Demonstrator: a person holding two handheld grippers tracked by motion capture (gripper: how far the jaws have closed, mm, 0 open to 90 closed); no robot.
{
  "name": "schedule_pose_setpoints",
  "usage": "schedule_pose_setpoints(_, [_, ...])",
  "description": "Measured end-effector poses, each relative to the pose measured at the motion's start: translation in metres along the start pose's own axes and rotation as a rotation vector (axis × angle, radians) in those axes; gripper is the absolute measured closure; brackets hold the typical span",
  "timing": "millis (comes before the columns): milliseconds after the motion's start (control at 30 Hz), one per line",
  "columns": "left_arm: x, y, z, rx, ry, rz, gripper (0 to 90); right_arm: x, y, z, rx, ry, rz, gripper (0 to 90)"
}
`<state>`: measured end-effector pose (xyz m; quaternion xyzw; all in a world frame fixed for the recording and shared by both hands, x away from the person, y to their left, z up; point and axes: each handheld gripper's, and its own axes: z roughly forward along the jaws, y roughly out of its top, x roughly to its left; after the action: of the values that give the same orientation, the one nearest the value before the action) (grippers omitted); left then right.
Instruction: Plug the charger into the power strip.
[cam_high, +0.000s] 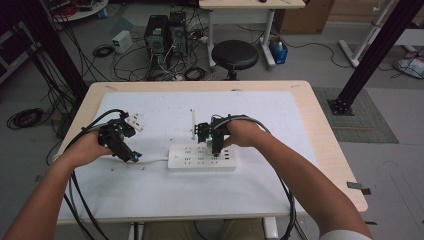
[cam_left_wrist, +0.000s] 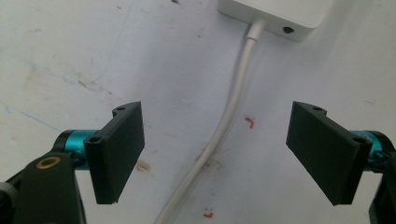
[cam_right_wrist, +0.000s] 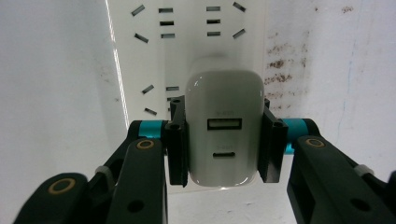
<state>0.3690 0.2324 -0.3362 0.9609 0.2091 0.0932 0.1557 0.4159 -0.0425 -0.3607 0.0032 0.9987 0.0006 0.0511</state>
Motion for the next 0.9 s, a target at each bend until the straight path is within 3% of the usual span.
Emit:
schedule_pose_setpoints(167, [0.001,-0.002,0.007,-0.006,-0.013,-0.004,19.3,0.002,0.003,0.003,0.01,-0.008,0.006,62.2])
schedule_pose_setpoints(333, [0.001,-0.005,0.01,-0.008,-0.027,-0.012,19.3,-0.002,0.006,0.004,0.033,0.024,0.019,62.4])
schedule_pose_setpoints(433, [0.003,-0.007,0.011,-0.038,-0.027,-0.036,19.3,-0.004,0.007,0.005,0.034,0.029,0.001,62.4])
schedule_pose_setpoints(567, [0.005,-0.01,0.015,-0.041,-0.035,-0.045,19.3,0.005,0.011,0.007,0.068,-0.028,-0.027,62.4])
schedule_pose_setpoints(667, [0.006,-0.011,0.015,-0.044,-0.038,-0.046,19.3,0.007,0.01,0.007,0.068,-0.042,-0.018,62.4])
schedule_pose_setpoints(900, [0.007,-0.015,0.014,-0.05,-0.036,-0.052,19.3,-0.004,0.006,0.009,0.022,0.03,0.009,62.3])
